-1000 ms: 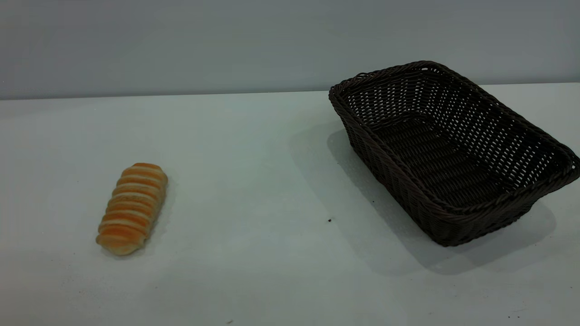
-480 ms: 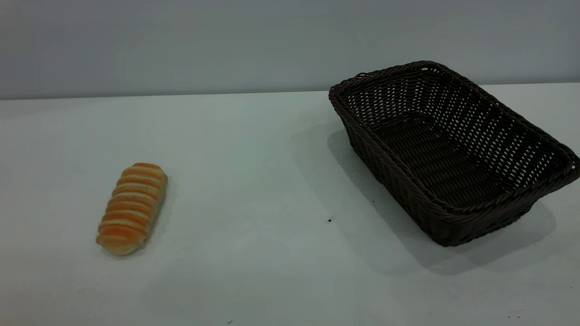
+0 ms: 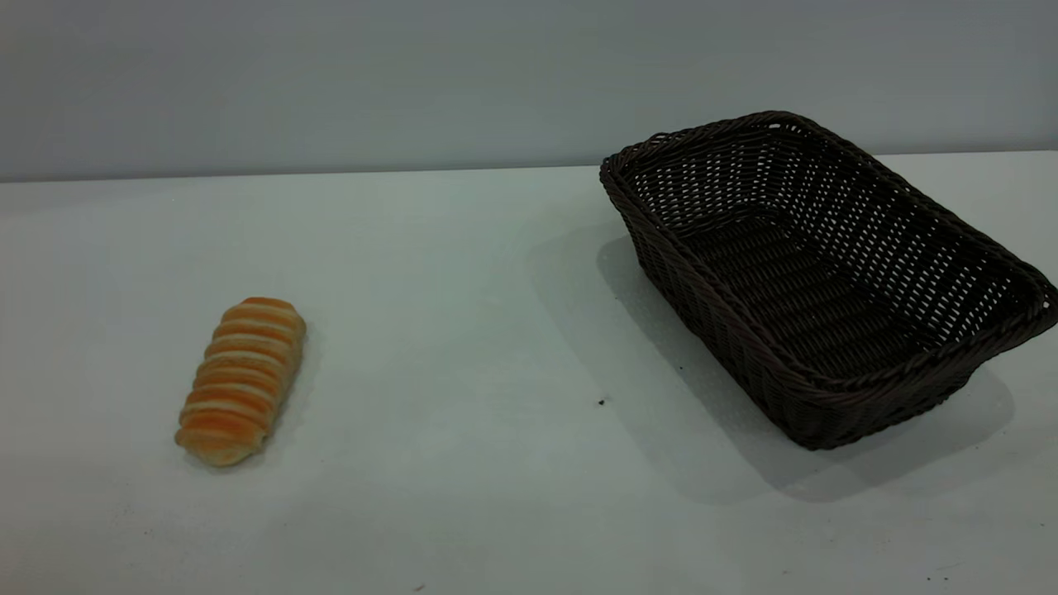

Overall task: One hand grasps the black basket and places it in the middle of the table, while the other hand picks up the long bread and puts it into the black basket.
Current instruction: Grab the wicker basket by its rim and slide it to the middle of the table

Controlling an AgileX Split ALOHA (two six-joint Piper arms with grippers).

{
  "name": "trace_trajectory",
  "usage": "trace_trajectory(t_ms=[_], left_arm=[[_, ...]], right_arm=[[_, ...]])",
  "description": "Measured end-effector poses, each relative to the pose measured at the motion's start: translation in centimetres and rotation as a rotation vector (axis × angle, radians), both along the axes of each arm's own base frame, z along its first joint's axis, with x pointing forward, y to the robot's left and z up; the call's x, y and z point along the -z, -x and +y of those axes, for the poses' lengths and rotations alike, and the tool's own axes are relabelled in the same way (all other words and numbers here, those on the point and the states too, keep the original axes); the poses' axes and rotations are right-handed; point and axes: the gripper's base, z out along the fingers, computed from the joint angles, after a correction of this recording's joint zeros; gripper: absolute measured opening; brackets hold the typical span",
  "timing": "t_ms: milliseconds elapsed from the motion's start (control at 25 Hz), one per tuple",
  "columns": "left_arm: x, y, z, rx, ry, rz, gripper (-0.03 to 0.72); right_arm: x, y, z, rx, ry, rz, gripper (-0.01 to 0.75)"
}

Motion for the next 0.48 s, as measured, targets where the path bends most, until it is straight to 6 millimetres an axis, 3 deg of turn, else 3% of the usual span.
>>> trace_trajectory(t_ms=[200,320,480], left_arm=[[-2.9,-2.7,-0.2,0.009,0.014,0.014,0.59],[-4.8,-5.5,-0.3,0.025,0.02,0.024,0.59],[-6.4,-9.9,-0.4,0.049,-0.007,0.032,0.59]], right_arm=[[-2.3,-2.6,0.6,-0.013,-0.037,0.055,0.327],[-3.4,-5.8,1.3,-0.023,-0.089,0.146,0.407],[-2.6,-10.9,2.5,-0.017,-0.188,0.3,0.486]])
